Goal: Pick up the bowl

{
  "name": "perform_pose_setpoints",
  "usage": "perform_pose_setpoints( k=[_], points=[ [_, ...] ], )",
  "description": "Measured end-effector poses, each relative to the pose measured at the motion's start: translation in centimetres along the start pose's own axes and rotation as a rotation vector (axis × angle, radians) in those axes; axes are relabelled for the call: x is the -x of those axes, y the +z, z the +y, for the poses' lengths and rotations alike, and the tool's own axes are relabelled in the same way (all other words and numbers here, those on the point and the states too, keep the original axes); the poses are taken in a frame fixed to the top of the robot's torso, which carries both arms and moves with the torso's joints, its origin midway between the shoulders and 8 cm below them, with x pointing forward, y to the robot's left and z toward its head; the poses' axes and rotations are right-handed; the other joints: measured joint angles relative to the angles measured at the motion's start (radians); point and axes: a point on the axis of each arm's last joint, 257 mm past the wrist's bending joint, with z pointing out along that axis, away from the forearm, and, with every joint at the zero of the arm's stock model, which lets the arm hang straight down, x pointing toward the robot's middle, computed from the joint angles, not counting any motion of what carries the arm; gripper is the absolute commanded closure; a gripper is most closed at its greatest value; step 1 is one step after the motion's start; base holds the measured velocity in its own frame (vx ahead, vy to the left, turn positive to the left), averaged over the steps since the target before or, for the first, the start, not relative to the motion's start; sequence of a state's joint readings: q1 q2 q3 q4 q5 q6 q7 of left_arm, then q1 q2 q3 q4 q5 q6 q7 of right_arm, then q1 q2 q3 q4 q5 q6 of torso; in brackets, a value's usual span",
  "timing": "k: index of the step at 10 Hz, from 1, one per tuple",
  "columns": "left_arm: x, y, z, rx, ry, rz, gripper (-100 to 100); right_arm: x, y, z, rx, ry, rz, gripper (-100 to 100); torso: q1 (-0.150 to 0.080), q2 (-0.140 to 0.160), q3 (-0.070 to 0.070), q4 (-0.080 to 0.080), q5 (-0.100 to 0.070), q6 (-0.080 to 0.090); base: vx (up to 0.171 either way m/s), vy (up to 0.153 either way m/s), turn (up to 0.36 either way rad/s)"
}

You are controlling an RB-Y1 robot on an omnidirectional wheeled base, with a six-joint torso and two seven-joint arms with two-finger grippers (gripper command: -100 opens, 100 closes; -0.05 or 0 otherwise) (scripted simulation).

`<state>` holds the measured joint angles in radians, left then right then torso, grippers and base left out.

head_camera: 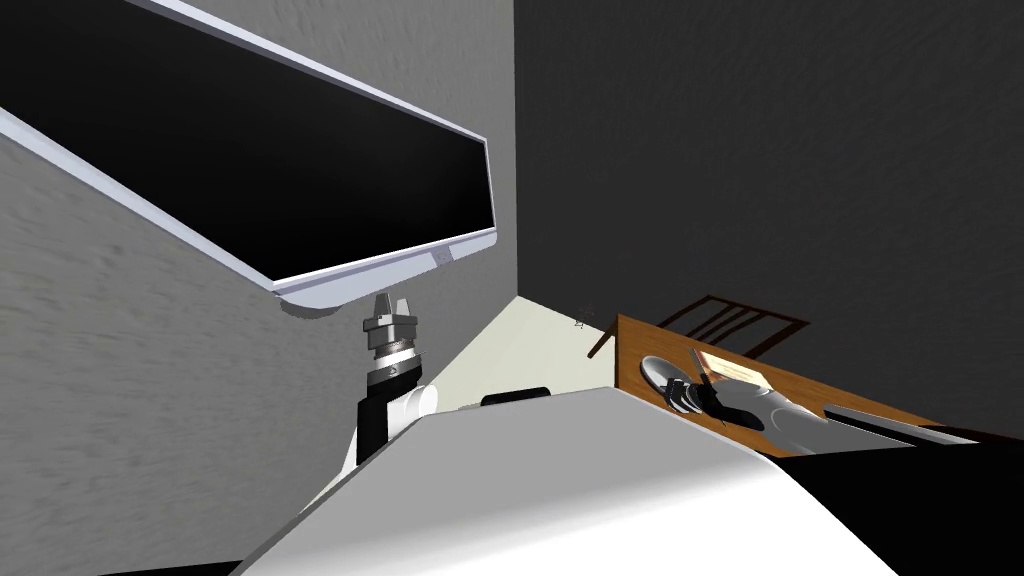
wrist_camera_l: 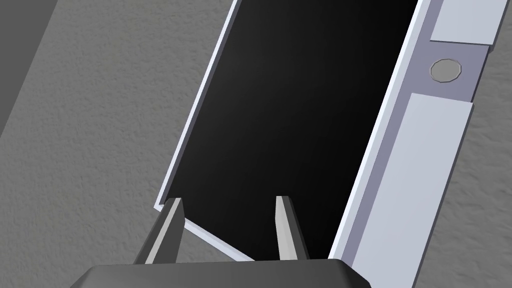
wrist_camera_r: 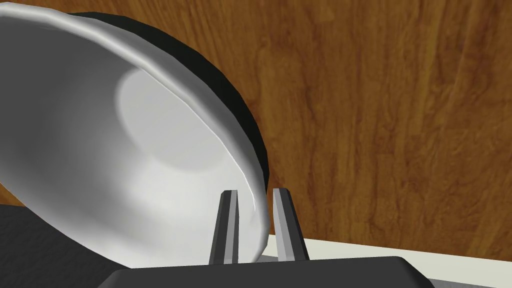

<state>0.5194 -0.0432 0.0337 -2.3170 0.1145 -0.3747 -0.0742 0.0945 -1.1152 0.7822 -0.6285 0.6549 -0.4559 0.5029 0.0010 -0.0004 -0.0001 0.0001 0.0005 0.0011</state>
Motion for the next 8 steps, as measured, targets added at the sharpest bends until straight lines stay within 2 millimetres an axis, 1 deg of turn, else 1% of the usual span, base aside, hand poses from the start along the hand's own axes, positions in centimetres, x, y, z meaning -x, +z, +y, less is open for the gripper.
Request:
perform_pose_setpoints(
  k=[1, 4, 7, 8],
  points=[
    [0.0, 0.0, 0.0, 0.000, 0.000, 0.000, 0, 0.2, -0.2, -0.5, -0.001, -0.013, -0.006, 100, 0.001, -0.001, -0.001, -0.001, 0.001, 0.002, 0.063, 0.043, -0.221],
    [0.0, 0.0, 0.0, 0.000, 0.000, 0.000, 0, 0.7, -0.6, -1.4, 0.007, -0.050, -0.015, 100, 0.004, -0.003, -0.001, 0.000, 0.002, -0.001, 0.046, 0.041, -0.091],
    [0.0, 0.0, 0.0, 0.000, 0.000, 0.000, 0, 1.2, -1.1, -2.2, 0.012, -0.080, -0.024, 100, 0.004, -0.002, -0.001, 0.000, 0.002, 0.000, 0.032, 0.025, -0.108],
    [0.0, 0.0, 0.0, 0.000, 0.000, 0.000, 0, 1.3, -1.2, -2.5, 0.014, -0.089, -0.026, 100, 0.004, -0.001, -0.001, 0.000, 0.003, 0.000, 0.011, 0.014, -0.024]
  ],
)
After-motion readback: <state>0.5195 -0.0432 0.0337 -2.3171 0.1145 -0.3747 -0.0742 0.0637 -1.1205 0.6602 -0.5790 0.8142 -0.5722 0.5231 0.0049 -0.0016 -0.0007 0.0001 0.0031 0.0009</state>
